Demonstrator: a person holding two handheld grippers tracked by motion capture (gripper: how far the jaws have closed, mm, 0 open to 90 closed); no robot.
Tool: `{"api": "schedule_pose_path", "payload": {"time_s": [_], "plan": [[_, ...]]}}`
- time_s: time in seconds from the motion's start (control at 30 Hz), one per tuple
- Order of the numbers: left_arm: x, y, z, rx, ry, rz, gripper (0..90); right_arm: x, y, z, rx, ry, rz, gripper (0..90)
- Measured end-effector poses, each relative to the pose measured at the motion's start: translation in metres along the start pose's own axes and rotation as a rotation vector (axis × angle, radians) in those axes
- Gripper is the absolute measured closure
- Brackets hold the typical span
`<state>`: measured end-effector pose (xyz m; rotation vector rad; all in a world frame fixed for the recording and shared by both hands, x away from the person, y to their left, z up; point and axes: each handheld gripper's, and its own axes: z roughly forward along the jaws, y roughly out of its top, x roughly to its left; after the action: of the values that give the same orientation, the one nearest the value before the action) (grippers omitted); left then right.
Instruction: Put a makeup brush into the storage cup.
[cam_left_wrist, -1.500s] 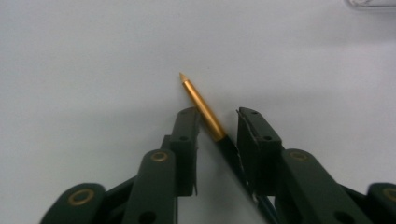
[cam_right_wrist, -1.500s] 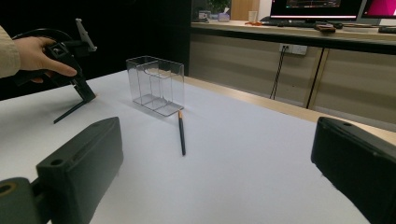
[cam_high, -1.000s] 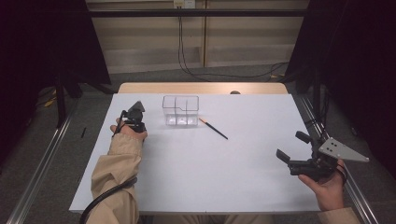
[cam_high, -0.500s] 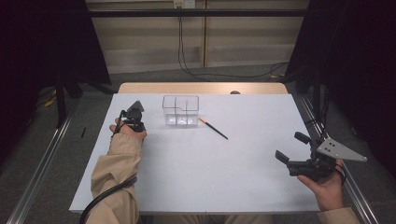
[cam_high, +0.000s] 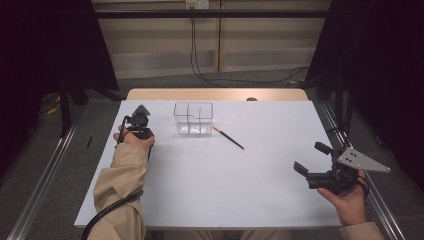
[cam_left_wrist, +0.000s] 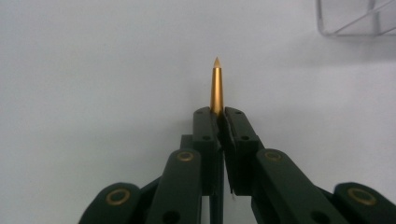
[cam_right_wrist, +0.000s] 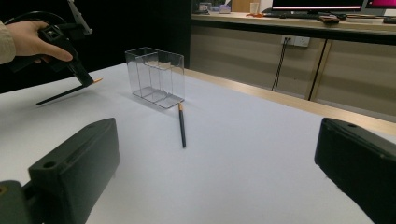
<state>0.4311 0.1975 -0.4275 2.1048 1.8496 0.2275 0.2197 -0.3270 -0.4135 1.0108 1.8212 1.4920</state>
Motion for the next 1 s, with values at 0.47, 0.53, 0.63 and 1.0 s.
{"api": "schedule_pose_path", "payload": {"time_s": [0.47,0.53,0.63,1.0], "plan": [[0.001,-0.001,-0.016,-0.153,-0.059,-0.002,84.4,-0.001,-0.001,0.000,0.004,-0.003,-0.001,0.0],[0.000,-0.001,-0.017,-0.176,-0.056,-0.008,84.4,-0.001,-0.001,0.000,0.003,-0.002,0.000,0.0],[0.001,-0.002,-0.022,-0.217,-0.072,-0.010,84.4,-0.001,-0.001,0.000,0.005,-0.003,0.004,0.0],[0.005,-0.010,-0.031,-0.358,-0.116,-0.041,84.4,-0.001,-0.001,0.000,0.003,-0.003,0.000,0.0]]}}
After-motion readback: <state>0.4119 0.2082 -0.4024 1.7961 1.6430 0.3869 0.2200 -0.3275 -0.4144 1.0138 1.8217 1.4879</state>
